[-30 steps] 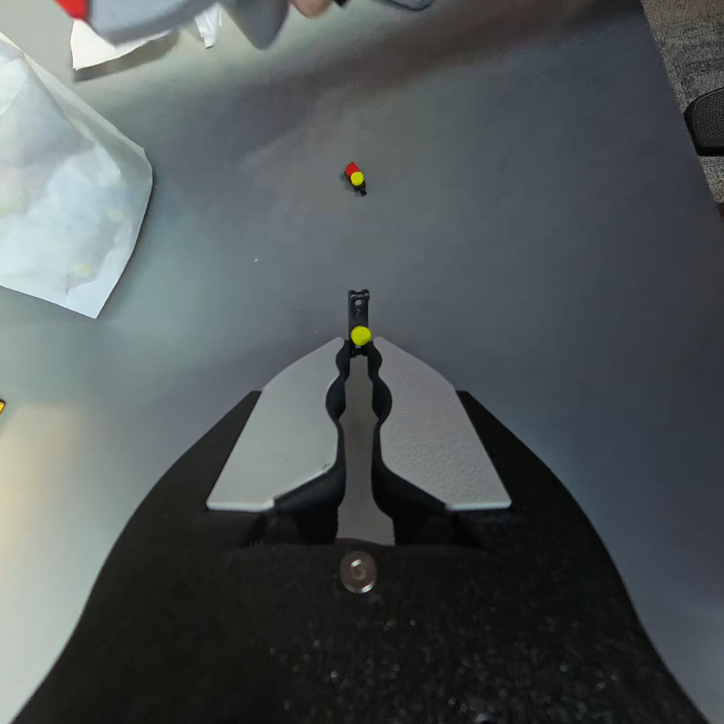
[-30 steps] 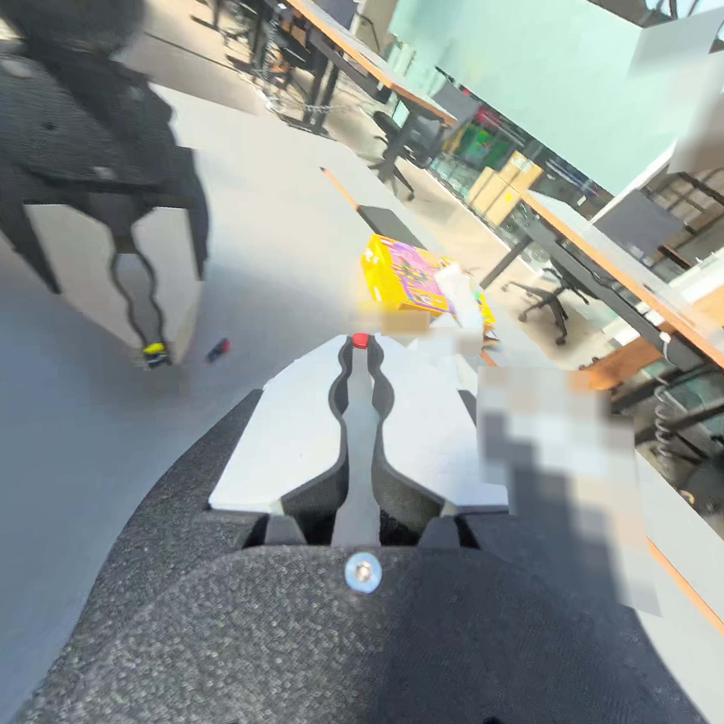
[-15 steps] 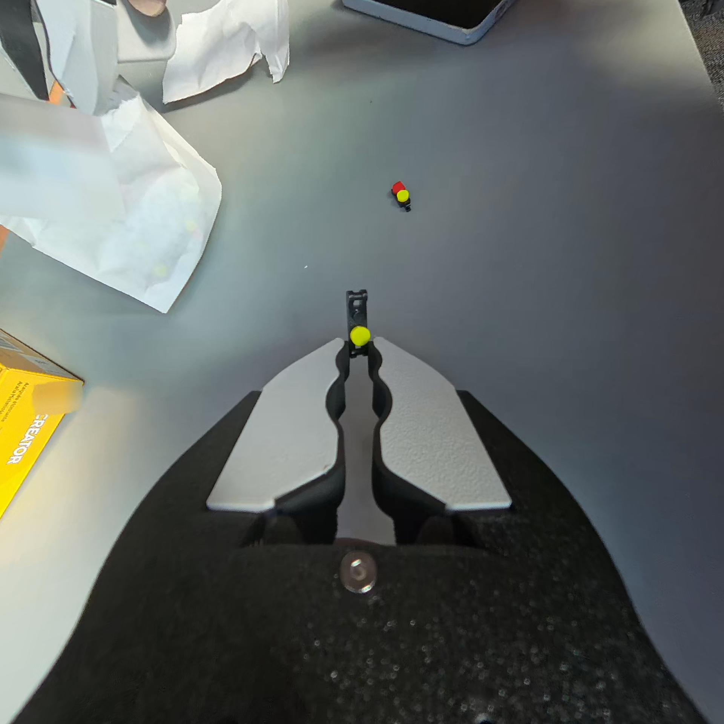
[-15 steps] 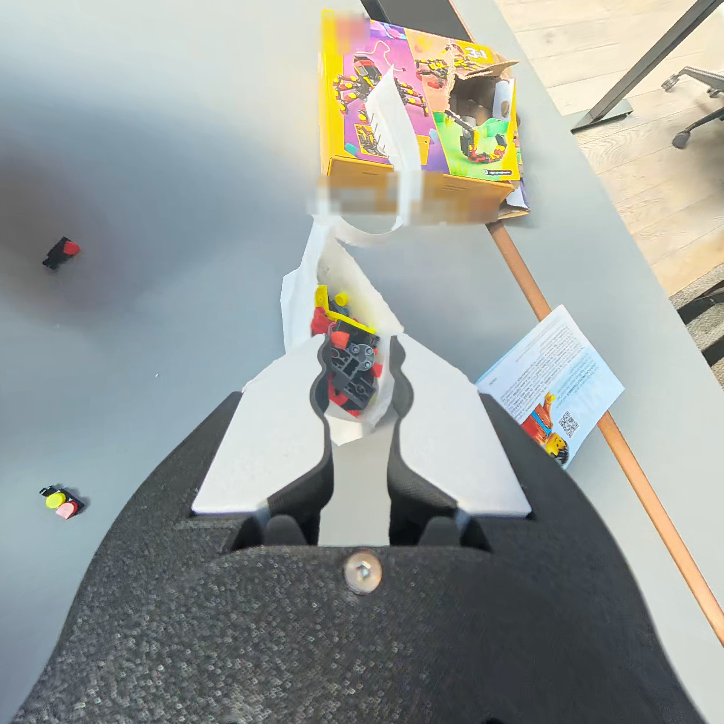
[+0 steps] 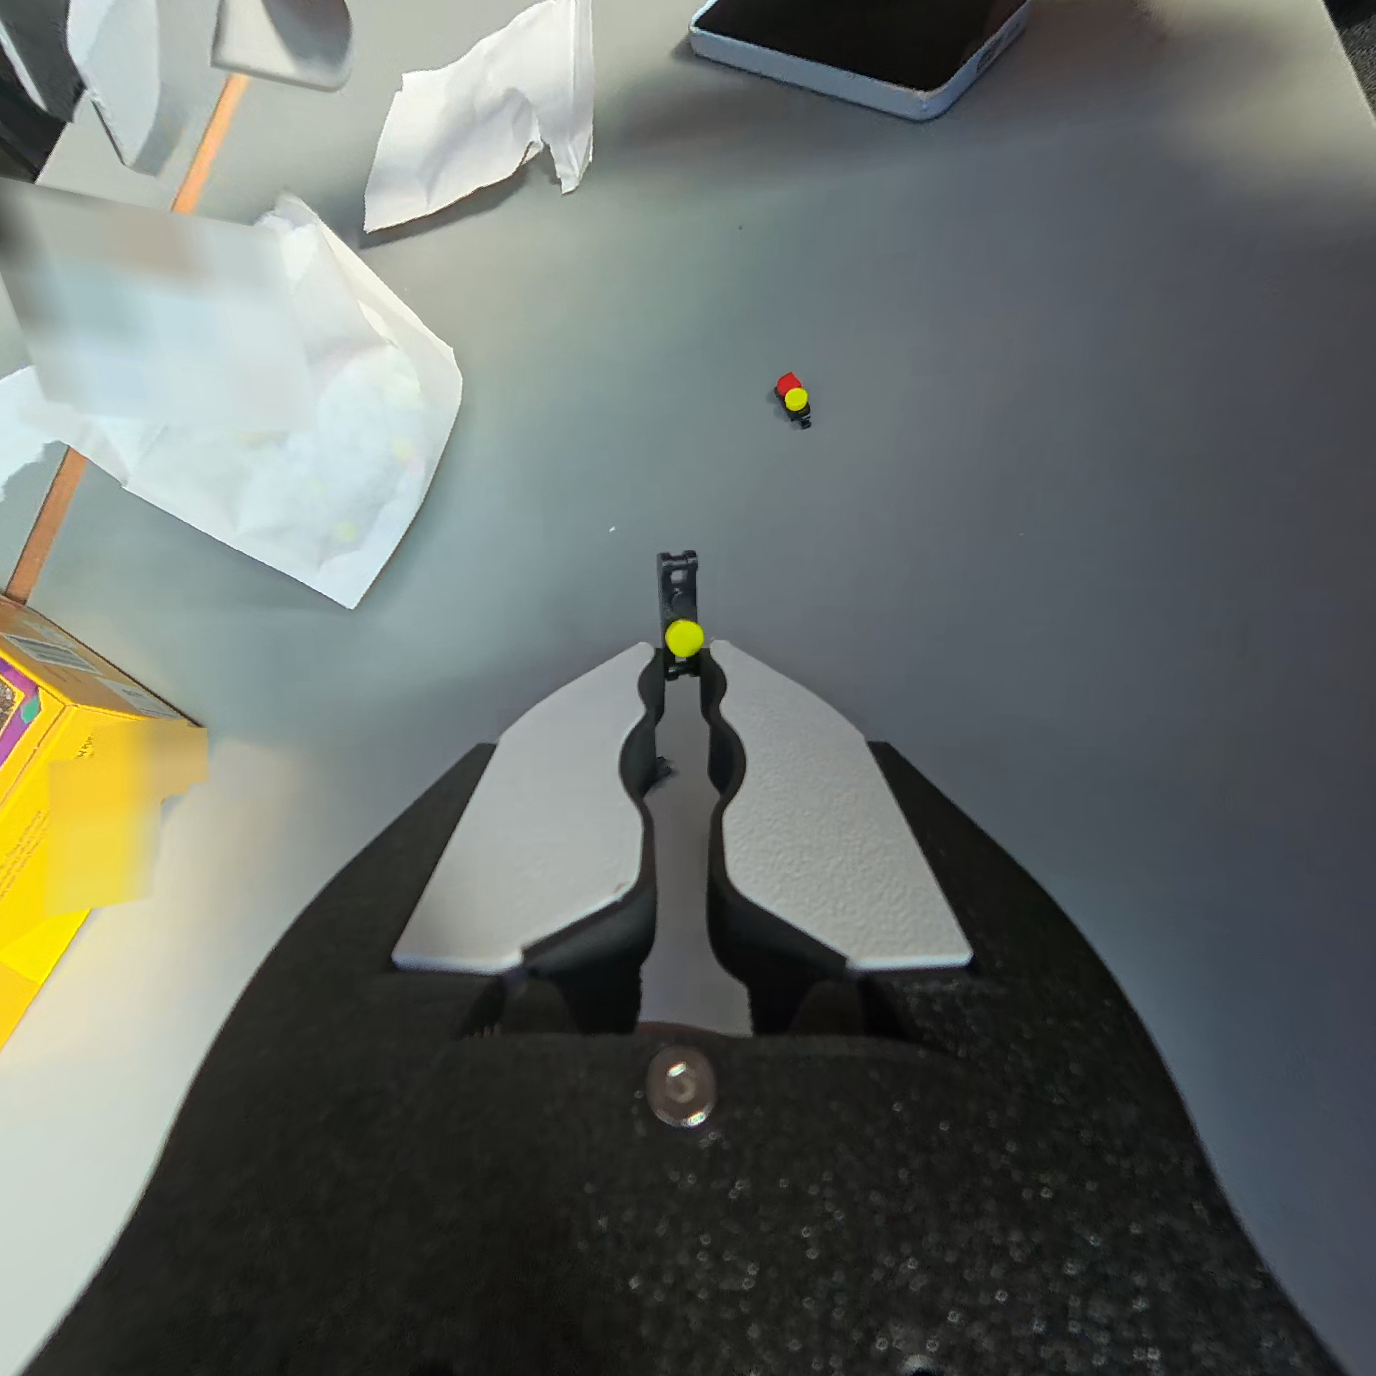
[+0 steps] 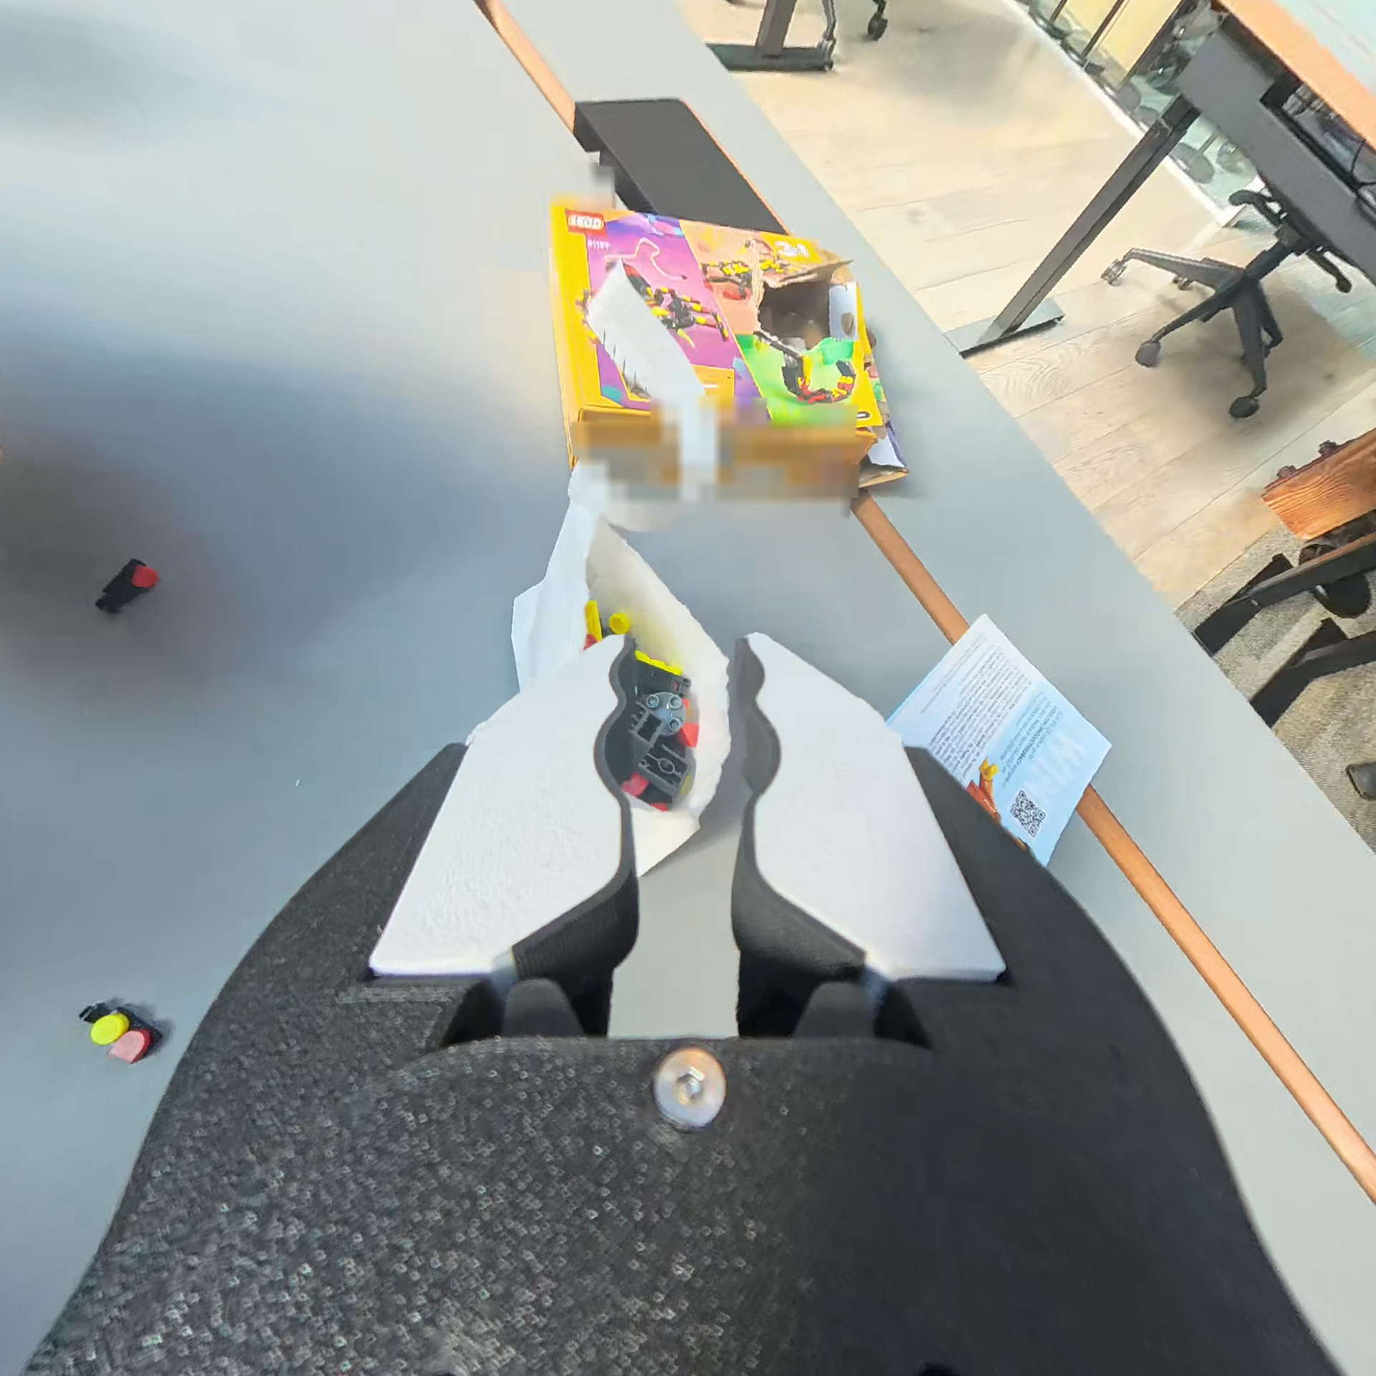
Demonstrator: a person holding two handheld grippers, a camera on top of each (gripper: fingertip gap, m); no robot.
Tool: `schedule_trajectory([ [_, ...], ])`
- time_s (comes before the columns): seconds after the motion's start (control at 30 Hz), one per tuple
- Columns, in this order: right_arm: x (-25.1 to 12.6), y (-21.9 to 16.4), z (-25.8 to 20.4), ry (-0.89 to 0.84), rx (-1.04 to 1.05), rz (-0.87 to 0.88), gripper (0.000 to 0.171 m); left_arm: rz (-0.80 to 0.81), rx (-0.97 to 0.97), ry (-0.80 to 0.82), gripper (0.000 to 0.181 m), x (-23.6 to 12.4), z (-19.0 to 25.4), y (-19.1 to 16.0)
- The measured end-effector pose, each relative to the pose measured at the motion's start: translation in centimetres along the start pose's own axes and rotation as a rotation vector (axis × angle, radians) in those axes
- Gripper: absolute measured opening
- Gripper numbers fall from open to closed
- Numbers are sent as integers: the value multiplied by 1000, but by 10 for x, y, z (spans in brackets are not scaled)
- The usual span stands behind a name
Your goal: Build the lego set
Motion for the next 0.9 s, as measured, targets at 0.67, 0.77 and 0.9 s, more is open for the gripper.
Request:
schedule_trajectory([
  [0.67, -52, 17, -194, 246, -304, 307, 8, 48, 65, 10, 8, -10, 7, 11],
  [0.77, -50, 17, -190, 215, -250, 266, 8, 61, 176, 144, 12, -16, 3, 11],
  [0.9, -47, 14, -191, 209, -260, 229, 8, 58, 261, 165, 7, -15, 7, 13],
])
Point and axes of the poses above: each gripper's, where its closed fingertips meet, x out along the fingers, y out of its top, z = x × y across the jaws, the point moved 3 cm from there along -x, back along the fingers, and after that the axes turned 14 degrees about -y, right-handed, at the moved point
